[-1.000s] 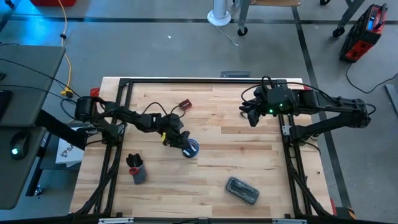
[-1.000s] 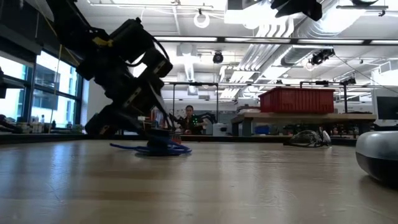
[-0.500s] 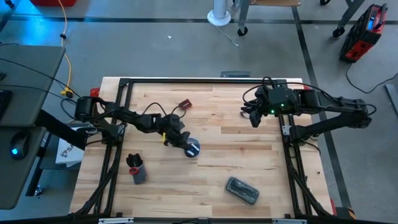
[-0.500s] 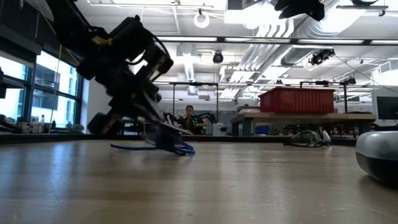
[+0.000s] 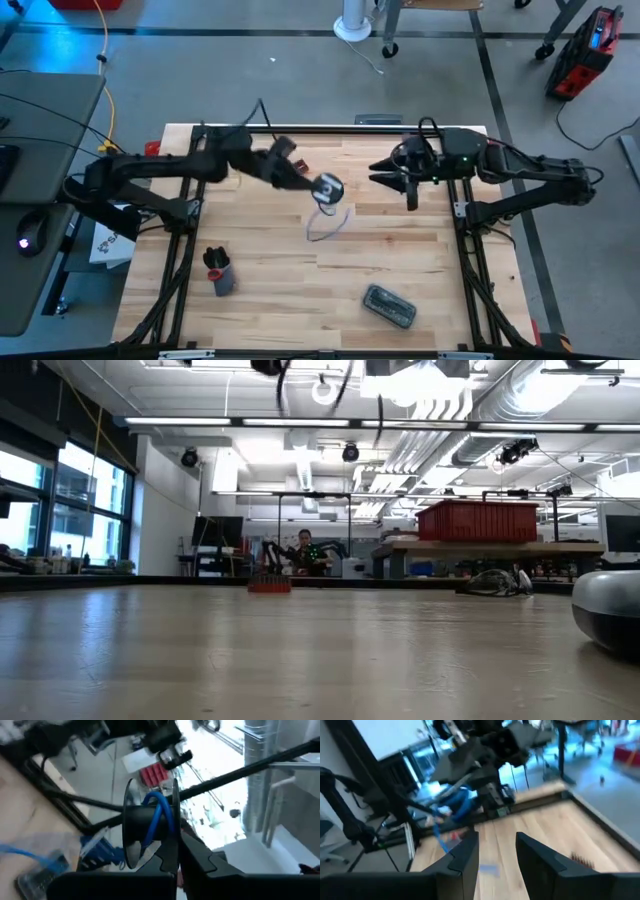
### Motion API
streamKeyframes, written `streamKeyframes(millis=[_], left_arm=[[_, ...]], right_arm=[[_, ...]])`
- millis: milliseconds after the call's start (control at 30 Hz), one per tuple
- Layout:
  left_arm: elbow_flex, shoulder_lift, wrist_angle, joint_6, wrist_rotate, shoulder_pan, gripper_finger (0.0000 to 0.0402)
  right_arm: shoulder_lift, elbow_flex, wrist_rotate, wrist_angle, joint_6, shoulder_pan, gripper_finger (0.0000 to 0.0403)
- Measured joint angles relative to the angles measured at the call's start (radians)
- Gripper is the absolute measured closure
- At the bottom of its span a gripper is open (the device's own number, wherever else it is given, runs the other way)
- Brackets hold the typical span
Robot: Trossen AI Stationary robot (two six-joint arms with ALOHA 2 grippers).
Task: Coil cords
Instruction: Uncoil the blue wire from the spool
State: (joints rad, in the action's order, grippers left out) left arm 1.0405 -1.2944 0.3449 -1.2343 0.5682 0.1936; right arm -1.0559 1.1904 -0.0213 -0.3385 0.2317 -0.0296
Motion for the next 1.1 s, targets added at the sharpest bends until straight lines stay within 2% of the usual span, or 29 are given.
streamKeyframes(millis=[67, 133, 233, 400, 567, 733, 900, 1033, 1100], left_arm=[[0.082, 0.005, -0.152, 0.041, -0.001, 0.025, 0.0400], [0.150, 0.001, -0.190, 0.061, -0.003, 0.043, 0.0401], [0.223, 0.010, -0.177, -0.039, 0.011, 0.059, 0.0401], [0.277, 0.002, -0.200, -0.204, 0.152, 0.054, 0.0401], [0.308, -0.012, 0.002, -0.227, 0.173, 0.038, 0.0401], [0.373, -0.078, 0.238, -0.355, 0.135, 0.031, 0.0401], [0.500, -0.154, 0.249, -0.374, 0.115, 0.047, 0.0401], [0.587, -0.229, 0.229, -0.338, 0.103, 0.064, 0.0401], [0.624, -0.248, 0.220, -0.335, 0.131, 0.074, 0.0401]], right_arm=[[-0.017, 0.000, -0.031, 0.056, -0.006, -0.010, 0.0279], [-0.028, 0.000, -0.059, 0.078, -0.008, -0.018, 0.0279], [-0.032, 0.000, -0.070, 0.104, -0.019, -0.023, 0.0279], [-0.032, 0.000, -0.113, 0.145, -0.054, -0.023, 0.0279], [-0.032, 0.000, -0.220, 0.267, -0.057, -0.023, 0.0279], [-0.035, 0.000, -0.236, 0.458, -0.029, -0.023, 0.0279], [-0.090, 0.000, -0.287, 0.654, 0.026, -0.022, 0.0279], [-0.166, 0.000, -0.273, 0.749, -0.024, -0.022, 0.0279], [-0.202, 0.000, -0.268, 0.803, -0.058, -0.022, 0.0279]])
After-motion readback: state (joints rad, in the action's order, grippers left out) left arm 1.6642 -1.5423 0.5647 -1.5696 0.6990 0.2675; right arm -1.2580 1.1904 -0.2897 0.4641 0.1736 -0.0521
